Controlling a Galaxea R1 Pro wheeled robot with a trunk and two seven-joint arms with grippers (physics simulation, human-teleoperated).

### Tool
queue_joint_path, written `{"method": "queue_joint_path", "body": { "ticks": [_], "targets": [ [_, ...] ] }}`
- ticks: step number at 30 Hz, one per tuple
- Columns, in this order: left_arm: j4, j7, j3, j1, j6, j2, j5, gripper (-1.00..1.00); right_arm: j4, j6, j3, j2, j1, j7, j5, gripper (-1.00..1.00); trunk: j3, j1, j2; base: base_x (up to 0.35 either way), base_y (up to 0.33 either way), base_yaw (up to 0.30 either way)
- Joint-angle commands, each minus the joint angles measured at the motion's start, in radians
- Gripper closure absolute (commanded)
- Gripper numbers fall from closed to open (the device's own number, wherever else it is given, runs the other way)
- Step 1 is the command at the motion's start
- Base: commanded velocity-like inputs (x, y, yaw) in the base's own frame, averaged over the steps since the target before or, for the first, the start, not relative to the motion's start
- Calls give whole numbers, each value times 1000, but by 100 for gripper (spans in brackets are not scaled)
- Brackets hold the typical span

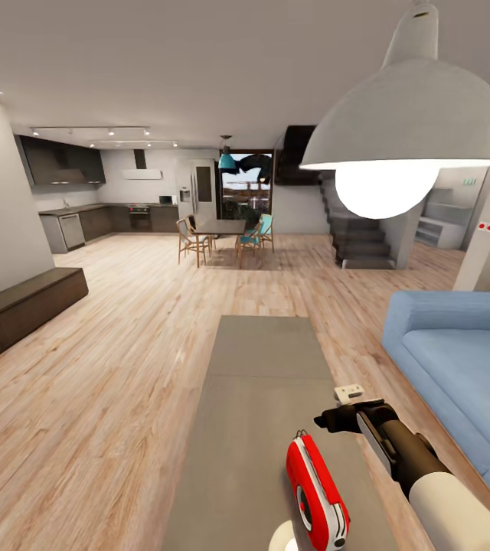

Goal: Turn on the radio receiver that's on the table in the living room.

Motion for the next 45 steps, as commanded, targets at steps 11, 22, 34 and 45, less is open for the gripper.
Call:
{"method": "queue_joint_path", "body": {
  "ticks": [11,22,34,45],
  "targets": [
    [0,1,0,0,0,1,0,-100,2,0,1,0,0,-4,2,-100,-35,42,-77,0,0,0],
    [0,2,0,0,-1,1,0,-100,4,0,3,0,0,-14,3,-100,-69,84,-154,0,0,0],
    [0,2,0,0,-2,1,0,-100,4,0,6,0,0,-14,3,-100,-107,130,-238,0,0,0],
    [0,2,1,0,-2,1,0,-100,5,0,6,0,0,-14,2,-100,-141,173,-315,0,0,0]
  ]
}}
